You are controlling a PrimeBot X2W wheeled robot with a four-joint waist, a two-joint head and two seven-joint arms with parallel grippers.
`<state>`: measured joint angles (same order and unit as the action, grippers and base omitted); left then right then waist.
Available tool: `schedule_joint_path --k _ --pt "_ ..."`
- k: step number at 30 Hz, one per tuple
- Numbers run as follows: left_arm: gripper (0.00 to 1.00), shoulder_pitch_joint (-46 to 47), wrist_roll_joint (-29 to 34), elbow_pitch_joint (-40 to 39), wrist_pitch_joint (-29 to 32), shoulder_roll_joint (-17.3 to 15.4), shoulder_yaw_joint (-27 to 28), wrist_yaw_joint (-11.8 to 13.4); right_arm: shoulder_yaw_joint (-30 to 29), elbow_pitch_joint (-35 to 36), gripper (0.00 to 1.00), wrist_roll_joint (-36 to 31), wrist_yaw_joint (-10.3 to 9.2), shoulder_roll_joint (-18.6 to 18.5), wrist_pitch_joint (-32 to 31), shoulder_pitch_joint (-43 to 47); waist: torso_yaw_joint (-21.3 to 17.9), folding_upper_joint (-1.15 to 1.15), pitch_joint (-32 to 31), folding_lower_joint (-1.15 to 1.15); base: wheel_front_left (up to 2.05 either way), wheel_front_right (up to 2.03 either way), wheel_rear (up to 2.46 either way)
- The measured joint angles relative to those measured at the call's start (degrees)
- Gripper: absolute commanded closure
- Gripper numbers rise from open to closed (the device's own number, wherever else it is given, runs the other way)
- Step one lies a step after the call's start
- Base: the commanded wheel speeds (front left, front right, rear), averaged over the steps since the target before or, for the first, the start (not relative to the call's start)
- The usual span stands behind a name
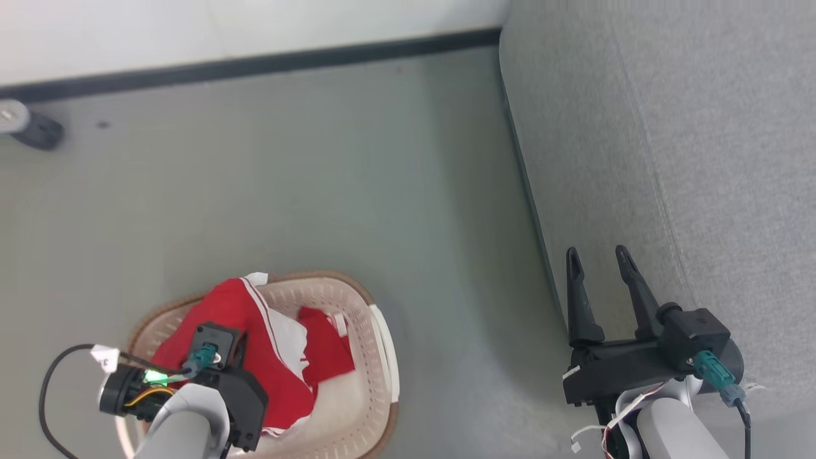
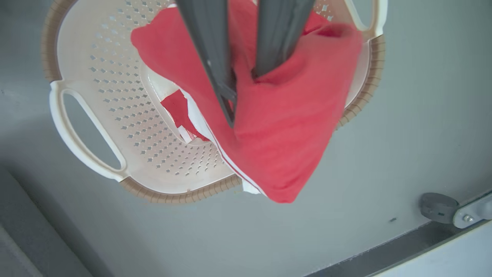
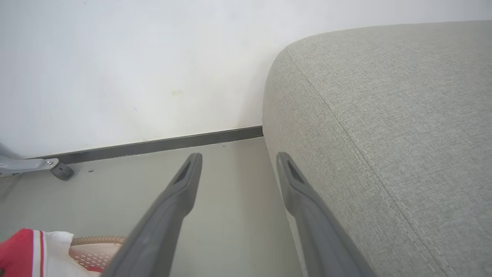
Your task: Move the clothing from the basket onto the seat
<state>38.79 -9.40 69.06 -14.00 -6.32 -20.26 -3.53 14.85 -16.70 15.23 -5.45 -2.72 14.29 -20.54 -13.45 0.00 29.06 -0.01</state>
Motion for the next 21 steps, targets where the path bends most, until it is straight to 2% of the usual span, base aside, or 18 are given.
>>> schedule_joint_path --k 6,16,21 --pt "1.0 -2.43 0.64 -2.61 -0.27 -0.02 -0.93 0.08 -0.57 -2.22 0.0 0.4 1.01 -0.02 0.0 0.78 1.64 0.0 -5.05 0.0 0.0 0.0 0.0" --pt "1.0 -9.44 1.66 -12.26 -0.27 -0.24 -2.23 -0.59 -1.45 -4.9 0.0 0.38 2.65 -0.01 0.0 5.49 4.58 0.0 -13.56 0.0 0.0 0.0 0.0" --pt "1.0 -12.45 2.77 -18.49 -0.27 -1.2 -3.31 -1.67 -1.45 -5.63 0.0 0.37 4.5 -0.1 0.0 8.28 5.91 0.0 -17.91 0.0 0.0 0.0 0.0"
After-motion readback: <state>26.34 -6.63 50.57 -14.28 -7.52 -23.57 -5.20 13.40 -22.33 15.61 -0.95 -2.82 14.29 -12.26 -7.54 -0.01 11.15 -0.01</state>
